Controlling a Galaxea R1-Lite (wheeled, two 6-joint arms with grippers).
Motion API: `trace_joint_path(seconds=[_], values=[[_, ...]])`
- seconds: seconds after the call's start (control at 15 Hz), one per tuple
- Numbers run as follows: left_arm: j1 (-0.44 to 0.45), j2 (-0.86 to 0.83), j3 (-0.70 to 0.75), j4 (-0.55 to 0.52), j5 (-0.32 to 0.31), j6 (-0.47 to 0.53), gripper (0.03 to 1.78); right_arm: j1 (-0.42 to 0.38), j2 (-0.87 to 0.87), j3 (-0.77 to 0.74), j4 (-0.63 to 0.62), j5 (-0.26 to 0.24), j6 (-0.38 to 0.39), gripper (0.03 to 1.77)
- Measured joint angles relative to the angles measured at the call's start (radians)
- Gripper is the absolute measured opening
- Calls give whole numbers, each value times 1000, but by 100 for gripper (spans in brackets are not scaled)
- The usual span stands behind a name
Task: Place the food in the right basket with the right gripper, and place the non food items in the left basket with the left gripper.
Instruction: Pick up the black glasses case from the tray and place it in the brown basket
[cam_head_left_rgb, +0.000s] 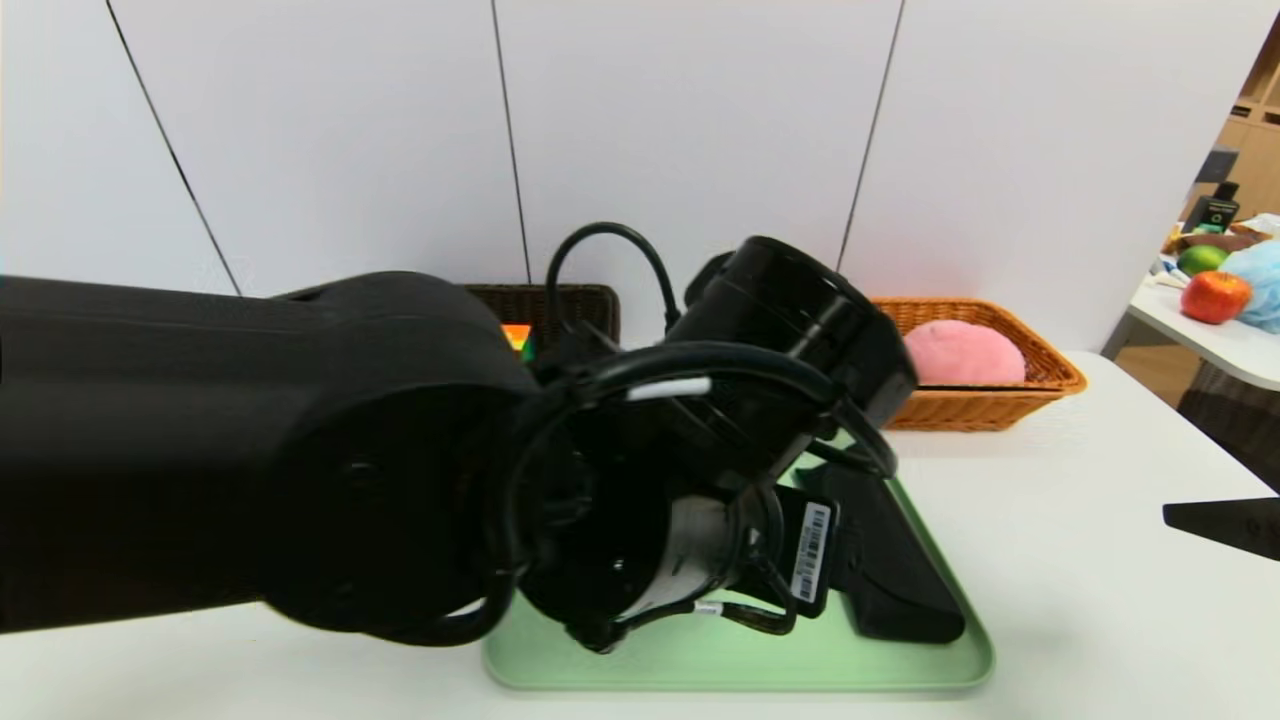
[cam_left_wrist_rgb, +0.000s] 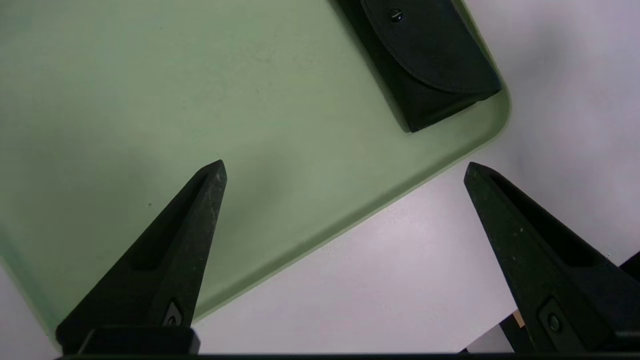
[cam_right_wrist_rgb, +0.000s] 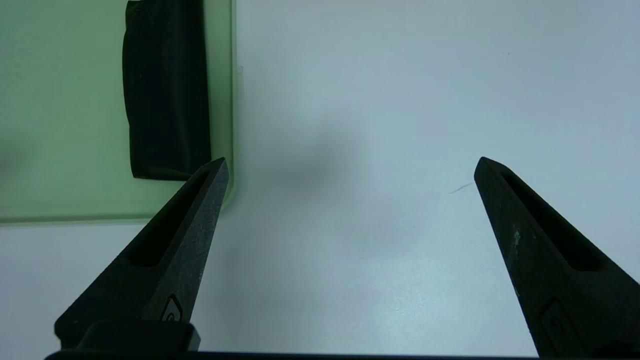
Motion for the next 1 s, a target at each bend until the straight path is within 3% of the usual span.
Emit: trace_joint_path(seconds=[0.53,1.0], values=[[-14,295,-361,130,54,-158,169,0,-7,29,-3,4,18,169],[-17,417,-419,-7,113,-168,169,0,-8,76,-12,4,33,170]])
